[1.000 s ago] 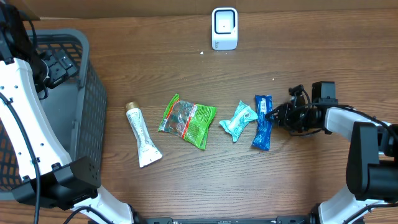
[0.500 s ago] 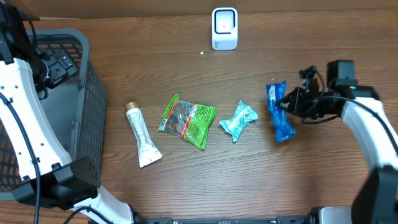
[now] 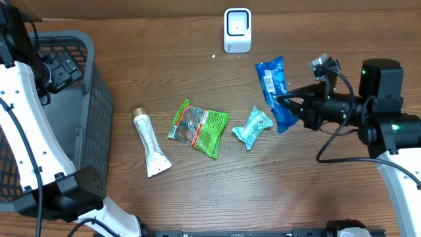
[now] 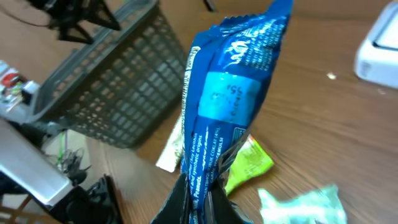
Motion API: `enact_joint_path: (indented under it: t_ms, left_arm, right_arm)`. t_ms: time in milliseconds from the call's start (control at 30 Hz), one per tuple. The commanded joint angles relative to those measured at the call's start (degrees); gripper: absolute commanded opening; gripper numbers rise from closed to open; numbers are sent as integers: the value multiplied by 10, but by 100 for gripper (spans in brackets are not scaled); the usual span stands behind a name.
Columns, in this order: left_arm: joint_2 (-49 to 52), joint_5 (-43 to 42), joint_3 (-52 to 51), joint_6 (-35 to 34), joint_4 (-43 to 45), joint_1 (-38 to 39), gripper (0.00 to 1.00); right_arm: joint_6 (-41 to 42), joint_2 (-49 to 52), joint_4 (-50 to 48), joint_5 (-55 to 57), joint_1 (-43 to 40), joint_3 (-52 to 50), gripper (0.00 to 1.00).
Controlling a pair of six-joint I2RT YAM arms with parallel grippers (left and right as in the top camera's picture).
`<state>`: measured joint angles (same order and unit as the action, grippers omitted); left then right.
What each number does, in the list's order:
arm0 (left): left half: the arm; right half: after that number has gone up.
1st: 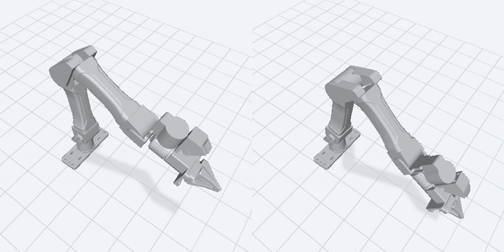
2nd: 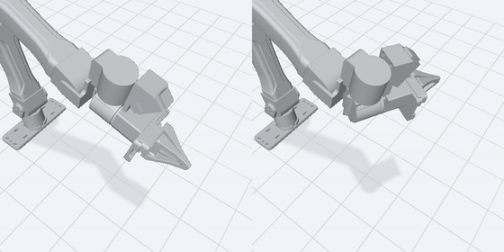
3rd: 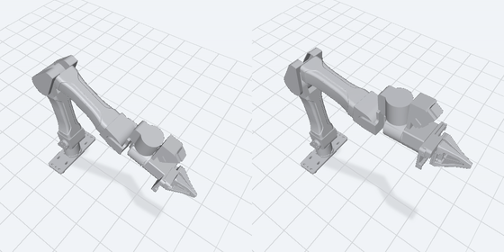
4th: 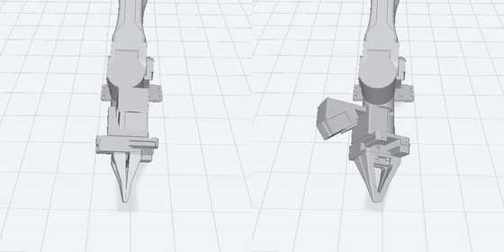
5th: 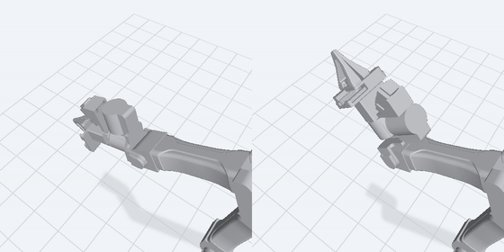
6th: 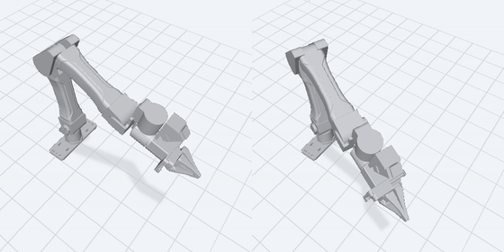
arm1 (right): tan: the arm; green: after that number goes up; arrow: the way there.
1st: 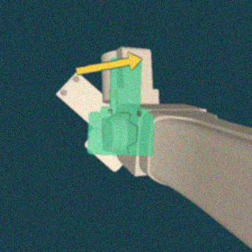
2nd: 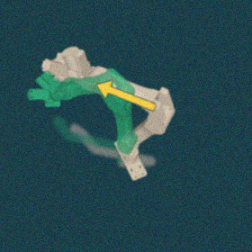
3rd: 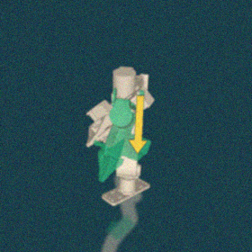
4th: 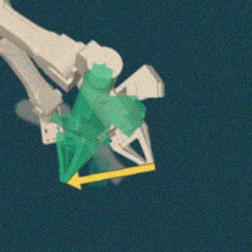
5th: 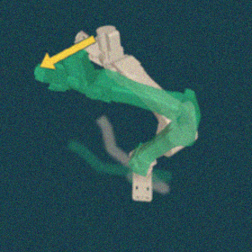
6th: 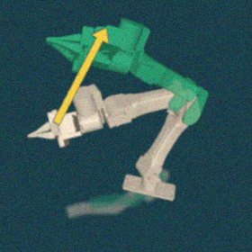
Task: Scan the item barcode
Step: 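Grasp the blue wrapped bar with the right gripper and lift it, then hold the blue bar's barcode over the white scanner with the right gripper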
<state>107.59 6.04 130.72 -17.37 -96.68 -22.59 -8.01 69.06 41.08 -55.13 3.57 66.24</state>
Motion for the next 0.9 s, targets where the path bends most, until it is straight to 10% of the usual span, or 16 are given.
enact_joint_path:
  t_ms: [0, 433, 867]
  left_arm:
    - [-2, -1, -4, 11, -1, 2, 100]
    - [-2, -1, -4, 11, -1, 2, 100]
    - [-2, -1, -4, 11, -1, 2, 100]
  right_arm:
    - [54, -8, -42, 15, 31, 17, 4]
    - [137, 166, -190, 539, 196, 17, 4]
    - [-81, 339, -303, 831, 209, 195, 4]
